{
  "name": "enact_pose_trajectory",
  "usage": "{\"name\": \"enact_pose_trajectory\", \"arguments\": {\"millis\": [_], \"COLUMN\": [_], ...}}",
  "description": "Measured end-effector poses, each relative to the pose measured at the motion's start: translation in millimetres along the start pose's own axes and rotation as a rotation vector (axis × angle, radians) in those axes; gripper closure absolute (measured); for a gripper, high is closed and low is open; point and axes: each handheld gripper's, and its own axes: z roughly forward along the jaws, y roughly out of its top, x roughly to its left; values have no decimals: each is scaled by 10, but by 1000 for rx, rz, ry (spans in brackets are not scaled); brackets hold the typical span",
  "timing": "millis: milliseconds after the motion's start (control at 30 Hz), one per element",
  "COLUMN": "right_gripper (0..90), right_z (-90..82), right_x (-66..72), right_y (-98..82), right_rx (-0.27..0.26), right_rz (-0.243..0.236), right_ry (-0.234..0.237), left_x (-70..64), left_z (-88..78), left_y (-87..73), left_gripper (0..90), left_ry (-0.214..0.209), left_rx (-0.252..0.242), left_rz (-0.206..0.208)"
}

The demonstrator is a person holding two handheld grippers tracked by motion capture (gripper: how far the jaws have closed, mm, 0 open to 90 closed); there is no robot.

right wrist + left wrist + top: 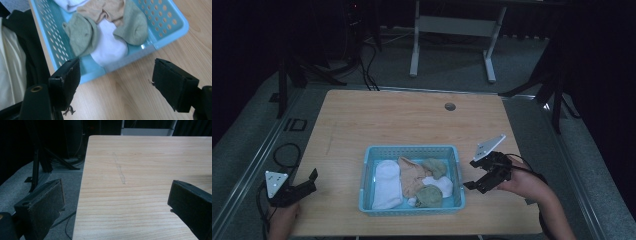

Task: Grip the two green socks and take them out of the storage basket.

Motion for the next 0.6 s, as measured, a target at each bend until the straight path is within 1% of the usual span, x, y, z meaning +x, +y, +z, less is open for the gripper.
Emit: {"name": "enact_pose_trajectory", "arguments": {"millis": [133,200,367,433,600], "right_gripper": [226,226,233,234,245], "right_z": [14,52,115,193,314], "right_x": [18,34,57,75,106], "right_y": [60,113,164,206,277], "right_rx": [-9,-8,9,22,28], "right_rz": [-10,-17,-40,-61,-81], "right_ry": [12,22,23,28,57], "left_x": [-1,1,3,5,7], "left_z": [0,0,0,0,-1], "left_y": [0,0,0,0,0], "left_gripper": [3,3,3,3,3], "left_ry": [0,-1,-1,-2,-4], "left_rx": [0,0,0,0,-1], "left_rz": [0,-1,-2,-3,-2]}}
